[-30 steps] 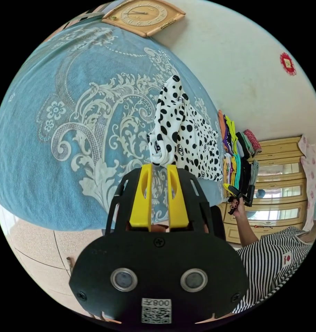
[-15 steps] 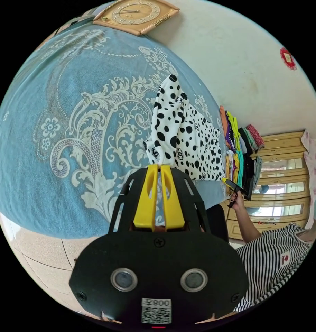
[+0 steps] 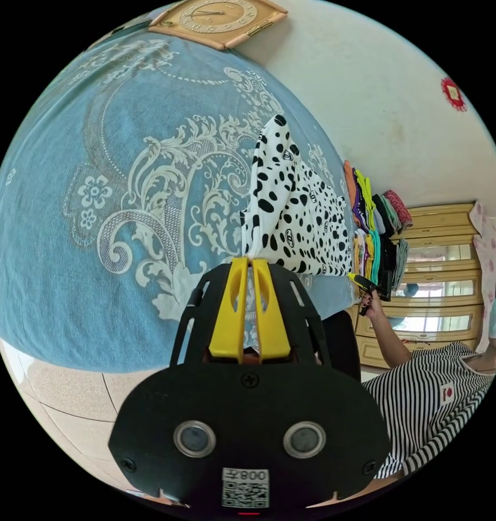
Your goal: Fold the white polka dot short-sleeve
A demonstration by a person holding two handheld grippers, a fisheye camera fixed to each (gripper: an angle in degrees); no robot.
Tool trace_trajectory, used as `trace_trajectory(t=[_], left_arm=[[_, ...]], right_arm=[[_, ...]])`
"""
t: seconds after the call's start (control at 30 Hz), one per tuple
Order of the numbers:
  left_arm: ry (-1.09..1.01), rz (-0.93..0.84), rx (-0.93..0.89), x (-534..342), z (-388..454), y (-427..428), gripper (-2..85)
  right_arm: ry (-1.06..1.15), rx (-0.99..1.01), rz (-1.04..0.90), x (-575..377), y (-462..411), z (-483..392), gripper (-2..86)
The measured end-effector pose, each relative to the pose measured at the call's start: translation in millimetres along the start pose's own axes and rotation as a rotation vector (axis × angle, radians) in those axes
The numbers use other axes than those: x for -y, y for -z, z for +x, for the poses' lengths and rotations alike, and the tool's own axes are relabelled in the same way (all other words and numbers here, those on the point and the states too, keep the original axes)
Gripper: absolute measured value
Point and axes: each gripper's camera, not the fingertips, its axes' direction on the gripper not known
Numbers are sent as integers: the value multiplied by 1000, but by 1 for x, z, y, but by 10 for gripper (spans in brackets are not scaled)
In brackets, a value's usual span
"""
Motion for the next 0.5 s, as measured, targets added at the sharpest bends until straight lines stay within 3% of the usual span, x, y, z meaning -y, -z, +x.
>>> trace_trajectory(t=[0.3,0.5], left_arm=[[-60,79,60,-20,64,-6,4],[-146,2,200,9,131,-76,2]], right_arm=[[25,-56,107,-21,22,-29,1],[163,-353,6,8,-24,-92,1]])
